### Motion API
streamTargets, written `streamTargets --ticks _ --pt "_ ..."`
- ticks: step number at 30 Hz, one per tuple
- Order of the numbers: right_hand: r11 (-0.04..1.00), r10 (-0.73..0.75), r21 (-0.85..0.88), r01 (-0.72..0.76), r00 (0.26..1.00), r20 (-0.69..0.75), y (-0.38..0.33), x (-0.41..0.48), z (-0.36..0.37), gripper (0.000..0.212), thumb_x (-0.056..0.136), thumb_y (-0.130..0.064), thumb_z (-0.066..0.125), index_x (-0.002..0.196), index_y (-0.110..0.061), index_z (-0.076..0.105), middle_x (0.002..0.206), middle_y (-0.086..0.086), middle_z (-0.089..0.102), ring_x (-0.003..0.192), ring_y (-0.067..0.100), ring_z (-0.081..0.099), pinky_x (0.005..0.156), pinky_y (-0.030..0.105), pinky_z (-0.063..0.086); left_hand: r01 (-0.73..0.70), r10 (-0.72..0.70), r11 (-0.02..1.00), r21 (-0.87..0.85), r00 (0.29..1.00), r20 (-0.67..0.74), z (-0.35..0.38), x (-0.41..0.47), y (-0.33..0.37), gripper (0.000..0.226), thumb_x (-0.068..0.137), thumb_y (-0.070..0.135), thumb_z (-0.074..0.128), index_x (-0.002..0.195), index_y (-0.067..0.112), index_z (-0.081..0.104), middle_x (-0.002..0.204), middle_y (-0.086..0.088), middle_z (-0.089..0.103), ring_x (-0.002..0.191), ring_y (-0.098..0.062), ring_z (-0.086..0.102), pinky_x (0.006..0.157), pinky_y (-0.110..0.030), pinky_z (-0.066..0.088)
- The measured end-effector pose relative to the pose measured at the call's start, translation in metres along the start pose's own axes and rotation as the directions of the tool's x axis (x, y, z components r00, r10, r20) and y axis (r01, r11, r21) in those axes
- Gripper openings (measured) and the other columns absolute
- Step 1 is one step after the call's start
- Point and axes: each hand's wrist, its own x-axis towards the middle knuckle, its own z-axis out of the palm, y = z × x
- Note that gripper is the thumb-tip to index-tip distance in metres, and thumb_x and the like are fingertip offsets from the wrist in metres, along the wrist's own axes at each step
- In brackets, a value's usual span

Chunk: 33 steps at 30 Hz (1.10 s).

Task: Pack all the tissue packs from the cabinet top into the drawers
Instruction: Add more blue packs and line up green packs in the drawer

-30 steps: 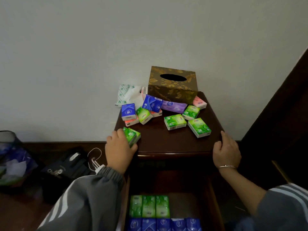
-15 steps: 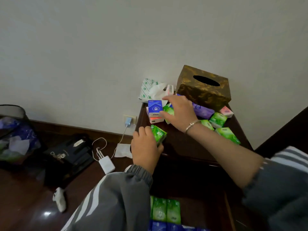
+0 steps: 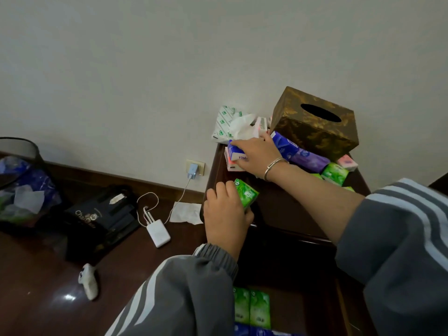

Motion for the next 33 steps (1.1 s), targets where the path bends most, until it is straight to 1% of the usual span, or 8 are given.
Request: streamTargets --ticks 4,7,13,17,19,24,30,33 --pt "0.969 0.075 0.248 0.007 0.945 -0.319 -0.002 -0.041 -0.017 0.040 0.093 -0.026 0.051 0.131 -0.015 0.053 0.104 0.005 0.070 0.102 0.024 0.062 0.109 0.038 0.024 -0.009 0.010 1.000 0.022 1.000 -0.009 -0.002 -0.001 0.002 0.057 0.076 0.043 0.064 0.121 0.015 0.041 0.113 -0.004 0.047 0.103 -0.022 0.045 0.084 -0.032 0.042" --pt "0.981 0.039 0.188 0.053 0.891 -0.453 0.005 -0.095 -0.027 0.038 0.088 -0.023 0.057 0.124 -0.011 0.060 0.103 0.003 0.071 0.097 0.020 0.066 0.100 0.037 0.036 -0.001 0.001 0.999 0.040 1.000 0.001 -0.003 -0.001 0.002 0.059 0.076 0.043 0.065 0.121 0.015 0.039 0.114 -0.004 0.046 0.105 -0.022 0.045 0.085 -0.032 0.043" --pt "1.000 0.005 0.011 -0.002 0.971 -0.241 0.020 -0.182 -0.008 0.050 0.068 -0.021 0.081 0.114 -0.010 0.067 0.112 0.005 0.071 0.097 0.017 0.070 0.087 0.043 0.051 -0.016 0.017 0.993 0.121 1.000 -0.003 0.000 0.001 0.001 0.058 0.078 0.046 0.060 0.120 0.014 0.038 0.114 -0.005 0.046 0.106 -0.023 0.045 0.086 -0.030 0.040" --pt "0.997 0.080 0.010 -0.083 0.988 0.135 0.019 -0.183 0.005 0.058 0.091 -0.052 0.046 0.143 -0.026 0.038 0.151 -0.008 0.035 0.141 0.007 0.029 0.114 0.036 0.016 -0.015 0.014 0.991 0.132 1.000 0.013 -0.003 0.001 0.004 0.059 0.078 0.047 0.061 0.121 0.013 0.038 0.116 -0.006 0.046 0.107 -0.024 0.045 0.087 -0.031 0.041" --pt "0.993 0.112 0.037 -0.114 0.991 0.067 0.026 -0.170 0.002 0.049 0.094 -0.054 0.036 0.138 -0.032 0.044 0.147 -0.013 0.041 0.142 0.007 0.025 0.111 0.037 0.013 -0.018 0.015 0.991 0.135 1.000 0.020 -0.004 0.001 0.004 0.059 0.079 0.047 0.061 0.121 0.013 0.038 0.116 -0.006 0.046 0.107 -0.024 0.046 0.086 -0.031 0.042" --pt "0.958 0.267 0.175 -0.227 0.929 -0.256 0.039 -0.101 -0.026 0.037 0.091 -0.036 0.053 0.125 -0.021 0.055 0.125 -0.001 0.059 0.119 0.022 0.049 0.095 0.038 0.038 -0.001 0.000 0.995 0.104 1.000 0.011 -0.005 0.000 0.004 0.058 0.078 0.046 0.062 0.121 0.013 0.039 0.115 -0.006 0.047 0.106 -0.024 0.046 0.083 -0.032 0.044" --pt "0.904 0.422 -0.006 -0.427 0.896 -0.135 0.044 -0.035 -0.018 0.041 0.088 -0.029 0.059 0.126 -0.018 0.048 0.124 0.006 0.056 0.118 0.028 0.044 0.092 0.039 0.036 -0.019 0.019 0.995 0.100 1.000 0.001 -0.004 0.000 0.003 0.057 0.079 0.046 0.061 0.120 0.013 0.040 0.114 -0.006 0.047 0.105 -0.023 0.045 0.085 -0.031 0.042" --pt "0.887 0.462 0.098 -0.452 0.853 -0.241 0.047 -0.037 -0.016 0.022 0.089 -0.025 0.058 0.110 -0.019 0.059 0.112 0.004 0.061 0.111 0.026 0.047 0.089 0.039 0.036 -0.029 0.029 0.993 0.114 1.000 0.004 -0.003 0.001 0.002 0.057 0.079 0.046 0.059 0.121 0.013 0.039 0.114 -0.006 0.047 0.104 -0.023 0.045 0.085 -0.031 0.040"
